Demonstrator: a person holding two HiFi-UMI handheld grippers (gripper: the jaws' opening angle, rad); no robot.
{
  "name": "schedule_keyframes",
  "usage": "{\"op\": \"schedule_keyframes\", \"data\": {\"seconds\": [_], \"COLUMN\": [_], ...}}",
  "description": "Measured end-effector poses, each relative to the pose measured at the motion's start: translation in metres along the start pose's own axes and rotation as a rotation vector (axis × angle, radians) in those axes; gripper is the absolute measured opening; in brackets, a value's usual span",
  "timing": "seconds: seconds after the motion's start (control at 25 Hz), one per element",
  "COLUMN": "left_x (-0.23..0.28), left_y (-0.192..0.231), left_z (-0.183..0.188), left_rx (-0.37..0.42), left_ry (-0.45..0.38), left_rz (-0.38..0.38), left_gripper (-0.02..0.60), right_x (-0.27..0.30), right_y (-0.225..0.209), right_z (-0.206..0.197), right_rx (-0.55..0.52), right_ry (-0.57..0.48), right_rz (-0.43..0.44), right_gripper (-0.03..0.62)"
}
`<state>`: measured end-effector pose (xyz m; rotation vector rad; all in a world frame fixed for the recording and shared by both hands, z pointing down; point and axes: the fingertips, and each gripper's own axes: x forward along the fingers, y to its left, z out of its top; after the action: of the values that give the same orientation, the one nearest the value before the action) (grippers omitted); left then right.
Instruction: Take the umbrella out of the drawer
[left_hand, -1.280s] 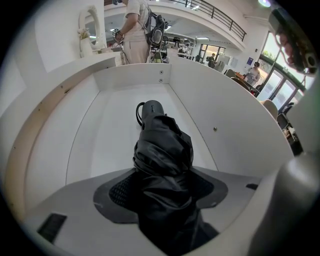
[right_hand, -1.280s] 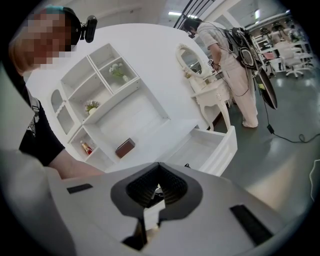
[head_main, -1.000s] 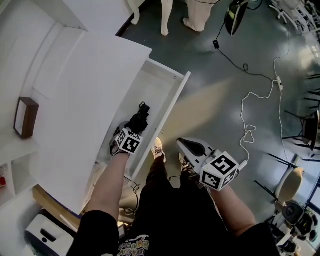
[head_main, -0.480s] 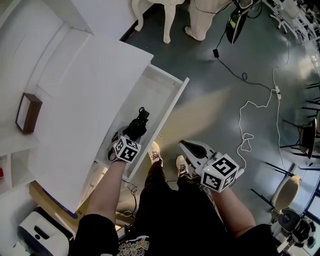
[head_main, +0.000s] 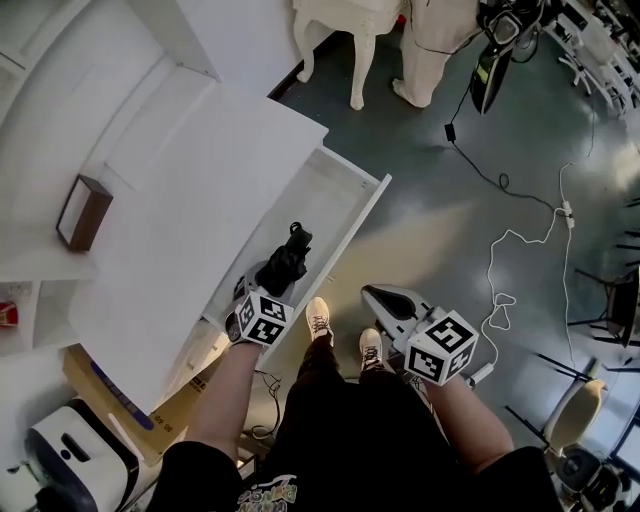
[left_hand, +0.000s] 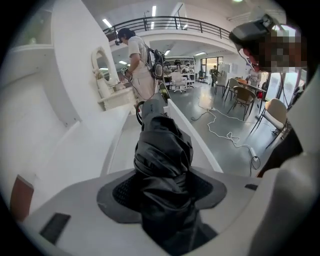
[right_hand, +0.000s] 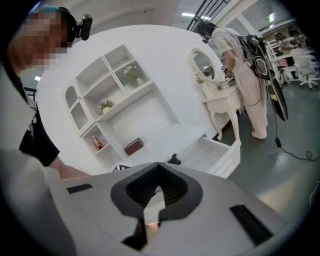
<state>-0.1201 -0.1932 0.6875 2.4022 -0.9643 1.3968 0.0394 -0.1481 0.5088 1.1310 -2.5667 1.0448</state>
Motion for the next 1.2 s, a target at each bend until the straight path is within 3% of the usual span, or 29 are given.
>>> {"op": "schedule_keyframes", "data": {"seconds": [0.44, 0.88, 1.2], "left_x": [-0.083, -0.163, -0.207], "left_y": [0.007, -0.020, -0.053], "left_z": [0.067, 0.126, 0.133], "left_rx": [-0.108, -0.363, -0.472], "left_ry": [-0.201, -0.460, -0.565], "left_rz": [0.111, 0.107, 0.121], "left_gripper": [0.261, 0.261, 0.261], "right_x": [-0.020, -0.048, -0.071], "right_y": [0.002, 0.006, 0.023], "right_z": [0.018, 0.035, 0.037], "right_rx": [-0.044, -0.090, -0.145], "right_ry": [-0.038, -0.072, -0.084], "right_rz": [0.042, 0.096, 0.160], "right_gripper": [0.003, 0.003, 0.003]}}
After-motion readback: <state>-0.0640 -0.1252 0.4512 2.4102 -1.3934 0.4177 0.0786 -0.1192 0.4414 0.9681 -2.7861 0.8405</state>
